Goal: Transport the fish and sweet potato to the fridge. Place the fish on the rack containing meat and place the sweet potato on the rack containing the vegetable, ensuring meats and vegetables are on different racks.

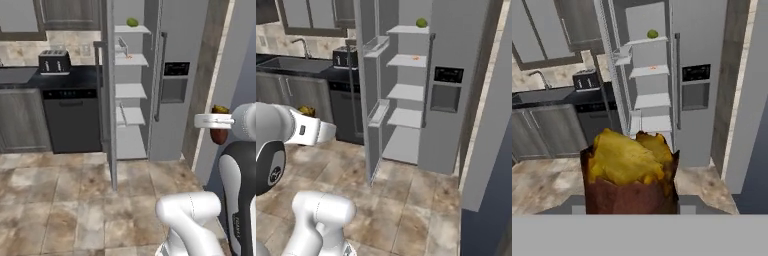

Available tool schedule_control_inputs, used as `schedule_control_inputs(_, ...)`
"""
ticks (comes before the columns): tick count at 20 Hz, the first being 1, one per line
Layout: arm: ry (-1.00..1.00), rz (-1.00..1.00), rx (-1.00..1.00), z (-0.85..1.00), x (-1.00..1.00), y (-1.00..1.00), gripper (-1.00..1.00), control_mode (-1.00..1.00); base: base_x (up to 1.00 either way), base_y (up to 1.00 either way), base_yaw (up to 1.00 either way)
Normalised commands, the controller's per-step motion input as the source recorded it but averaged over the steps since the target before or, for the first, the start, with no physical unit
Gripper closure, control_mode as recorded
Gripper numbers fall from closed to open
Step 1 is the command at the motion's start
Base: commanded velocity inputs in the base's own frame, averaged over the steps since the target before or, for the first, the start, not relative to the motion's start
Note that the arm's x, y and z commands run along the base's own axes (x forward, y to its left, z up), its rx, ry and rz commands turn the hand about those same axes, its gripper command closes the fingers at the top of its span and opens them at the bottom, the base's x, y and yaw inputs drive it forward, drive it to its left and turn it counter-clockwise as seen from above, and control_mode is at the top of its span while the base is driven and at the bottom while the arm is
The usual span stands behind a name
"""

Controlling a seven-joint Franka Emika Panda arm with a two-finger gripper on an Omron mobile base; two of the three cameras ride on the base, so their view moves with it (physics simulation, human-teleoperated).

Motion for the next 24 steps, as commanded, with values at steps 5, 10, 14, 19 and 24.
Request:
schedule_control_inputs(5, 0.0, 0.0, 0.0, 0.0, 0.0, 0.0, 1.0, 1.0, 1.0, -0.76, 0.09)
schedule_control_inputs(10, 0.0, 0.0, 0.0, 0.0, 0.0, 0.0, 1.0, 1.0, 1.0, -0.58, 0.11)
schedule_control_inputs(14, 0.0, 0.0, 0.0, 0.0, 0.0, 0.0, 1.0, 1.0, 1.0, -0.3, 0.1)
schedule_control_inputs(19, 0.0, 0.0, 0.0, 0.0, 0.0, 0.0, 1.0, 1.0, 1.0, 0.0, 0.05)
schedule_control_inputs(24, 0.0, 0.0, 0.0, 0.0, 0.0, 0.0, 1.0, 1.0, 1.0, -0.04, 0.09)
